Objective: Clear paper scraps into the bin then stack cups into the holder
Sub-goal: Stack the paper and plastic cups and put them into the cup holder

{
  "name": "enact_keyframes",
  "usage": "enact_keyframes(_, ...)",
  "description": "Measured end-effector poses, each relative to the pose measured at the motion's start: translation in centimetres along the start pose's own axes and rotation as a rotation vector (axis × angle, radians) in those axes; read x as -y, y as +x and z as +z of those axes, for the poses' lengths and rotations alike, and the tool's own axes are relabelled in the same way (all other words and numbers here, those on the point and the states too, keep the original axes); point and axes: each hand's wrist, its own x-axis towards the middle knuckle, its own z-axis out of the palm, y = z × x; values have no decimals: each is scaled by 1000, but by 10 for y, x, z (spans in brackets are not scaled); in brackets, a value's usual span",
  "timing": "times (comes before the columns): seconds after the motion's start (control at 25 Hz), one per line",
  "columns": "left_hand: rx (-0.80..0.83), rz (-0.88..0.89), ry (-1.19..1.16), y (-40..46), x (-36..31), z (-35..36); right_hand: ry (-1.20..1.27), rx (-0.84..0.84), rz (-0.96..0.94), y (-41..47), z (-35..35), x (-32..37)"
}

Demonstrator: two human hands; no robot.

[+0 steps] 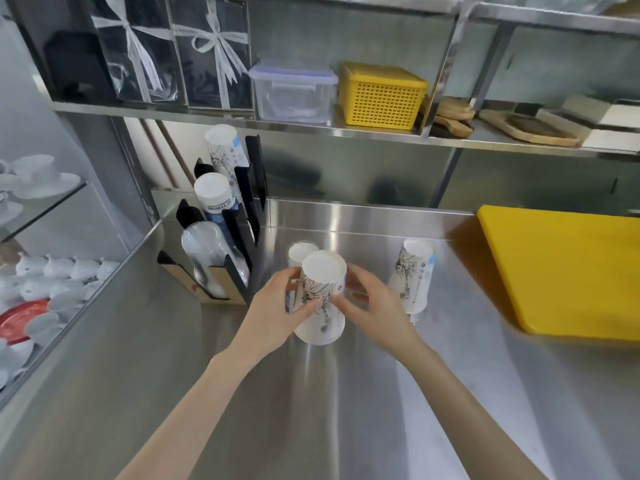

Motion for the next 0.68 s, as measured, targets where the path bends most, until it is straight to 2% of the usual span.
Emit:
enact_keyframes(0.16,69,-134,-29,-32,26,28,31,45,116,-30,20,-32)
enact_keyframes(0.4,159,-225,-2,-55,47,49,-3,88,194,-52,38,-60)
enact_keyframes(0.68,223,-212,95,-47,50,50,-1,63,229,-50,42,-70)
